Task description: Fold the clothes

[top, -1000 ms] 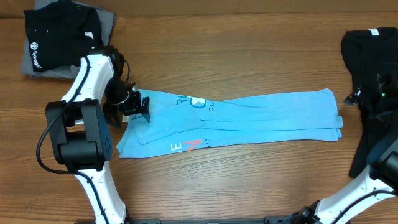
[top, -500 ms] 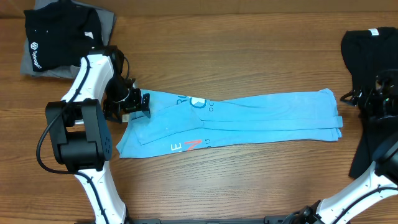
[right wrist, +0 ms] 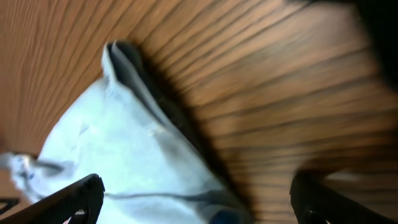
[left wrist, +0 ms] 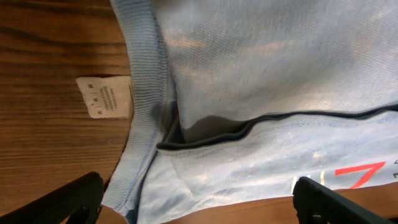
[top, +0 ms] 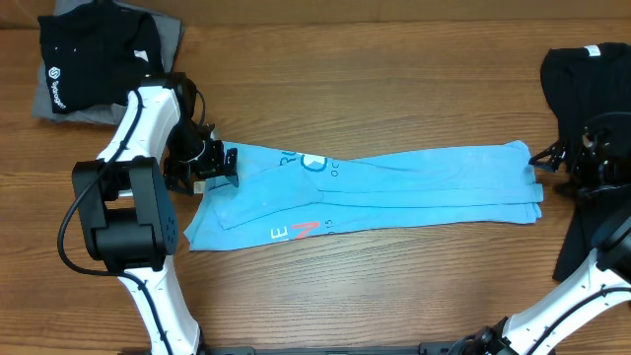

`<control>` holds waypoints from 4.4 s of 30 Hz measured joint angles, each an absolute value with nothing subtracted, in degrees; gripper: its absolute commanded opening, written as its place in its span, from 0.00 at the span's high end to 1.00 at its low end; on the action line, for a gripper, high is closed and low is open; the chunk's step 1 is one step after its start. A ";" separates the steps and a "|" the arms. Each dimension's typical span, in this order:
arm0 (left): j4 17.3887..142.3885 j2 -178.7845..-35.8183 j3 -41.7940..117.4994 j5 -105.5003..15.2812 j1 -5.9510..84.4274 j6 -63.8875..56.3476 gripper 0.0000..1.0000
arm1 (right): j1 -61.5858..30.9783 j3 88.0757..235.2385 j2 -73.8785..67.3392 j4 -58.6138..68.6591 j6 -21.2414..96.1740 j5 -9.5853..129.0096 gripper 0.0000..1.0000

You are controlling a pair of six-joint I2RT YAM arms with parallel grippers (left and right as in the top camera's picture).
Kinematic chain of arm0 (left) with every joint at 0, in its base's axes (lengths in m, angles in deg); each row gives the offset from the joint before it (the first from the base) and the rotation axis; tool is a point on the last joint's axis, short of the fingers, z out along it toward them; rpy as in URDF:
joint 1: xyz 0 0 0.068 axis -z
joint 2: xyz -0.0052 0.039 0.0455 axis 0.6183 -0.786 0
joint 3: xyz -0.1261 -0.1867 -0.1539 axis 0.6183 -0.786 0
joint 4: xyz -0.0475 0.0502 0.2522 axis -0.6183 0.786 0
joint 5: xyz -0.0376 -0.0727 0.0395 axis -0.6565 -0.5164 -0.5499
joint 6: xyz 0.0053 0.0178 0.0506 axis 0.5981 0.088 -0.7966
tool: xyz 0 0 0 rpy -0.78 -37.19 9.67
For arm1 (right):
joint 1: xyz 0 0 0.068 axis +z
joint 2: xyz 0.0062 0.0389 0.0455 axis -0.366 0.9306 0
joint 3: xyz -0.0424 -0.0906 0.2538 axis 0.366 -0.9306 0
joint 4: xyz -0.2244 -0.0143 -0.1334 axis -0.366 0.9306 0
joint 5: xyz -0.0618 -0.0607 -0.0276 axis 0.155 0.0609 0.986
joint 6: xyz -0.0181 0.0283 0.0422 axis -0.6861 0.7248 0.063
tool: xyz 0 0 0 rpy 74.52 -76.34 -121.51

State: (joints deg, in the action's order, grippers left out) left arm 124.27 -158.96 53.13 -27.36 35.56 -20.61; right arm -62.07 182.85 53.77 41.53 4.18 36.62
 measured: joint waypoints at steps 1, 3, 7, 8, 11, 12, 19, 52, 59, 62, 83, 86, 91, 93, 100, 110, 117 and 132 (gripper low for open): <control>124.25 -158.96 53.13 -27.34 35.56 -20.61 0.00 | -61.85 182.87 53.88 42.39 4.11 36.47 0.04; 124.18 -158.96 53.13 -27.36 35.56 -20.61 0.00 | -60.95 182.87 54.14 44.33 4.09 36.20 0.12; 123.68 -158.96 53.15 -27.36 35.56 -20.59 0.00 | -58.24 182.65 54.92 45.88 4.35 36.03 0.25; 123.64 -158.96 53.17 -27.36 35.56 -20.59 0.00 | -57.52 182.61 54.97 45.97 4.31 36.03 0.30; 123.66 -158.96 53.17 -27.36 35.56 -20.59 0.00 | -55.51 182.34 55.14 45.21 4.37 36.47 0.62; 123.68 -158.96 53.17 -27.36 35.56 -20.59 0.00 | -54.88 182.21 55.47 44.92 4.20 36.45 0.69; 123.79 -158.96 53.17 -27.34 35.56 -20.61 0.00 | -52.93 181.78 56.30 43.76 8.77 39.57 0.96; 124.29 -158.96 53.17 -27.34 35.56 -20.39 0.00 | -38.13 183.98 38.40 46.76 35.19 68.60 0.96; 124.29 -158.96 53.17 -27.36 35.56 -20.39 0.00 | -25.96 184.01 38.40 50.76 36.35 67.92 0.96; 124.29 -158.96 53.17 -27.36 35.56 -20.39 0.00 | -22.42 184.01 38.40 51.44 36.61 66.65 0.96; 124.73 -158.96 53.17 -27.36 35.56 -20.39 0.00 | -10.46 173.27 38.40 42.17 37.25 56.53 0.36; 124.73 -158.96 53.17 -27.36 35.56 -20.39 0.00 | -10.16 172.12 38.40 41.88 37.14 55.88 0.36; 124.77 -158.96 53.17 -27.36 35.56 -20.39 0.00 | -10.66 172.05 38.40 42.26 37.09 56.18 0.36; 124.75 -158.96 53.17 -27.34 35.56 -20.39 0.00 | -11.86 172.40 38.40 43.57 37.07 57.14 0.36; 124.75 -158.96 53.17 -27.34 35.56 -20.39 0.00 | -20.71 175.31 38.40 44.27 36.61 58.83 0.32; 124.77 -158.96 53.20 -27.34 35.56 -20.39 0.00 | -23.07 174.48 38.38 40.84 30.80 49.82 0.22; 124.75 -158.96 53.20 -27.34 35.56 -20.39 0.00 | -19.03 167.26 38.40 34.63 31.30 46.59 0.22; 124.49 -158.96 53.22 -27.36 35.56 -20.39 0.00 | -18.18 164.18 38.40 28.77 32.81 41.91 0.74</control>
State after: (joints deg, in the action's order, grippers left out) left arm 124.49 -158.96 53.22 -27.36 35.56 -20.39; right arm -18.18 164.18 38.40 28.77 32.81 41.91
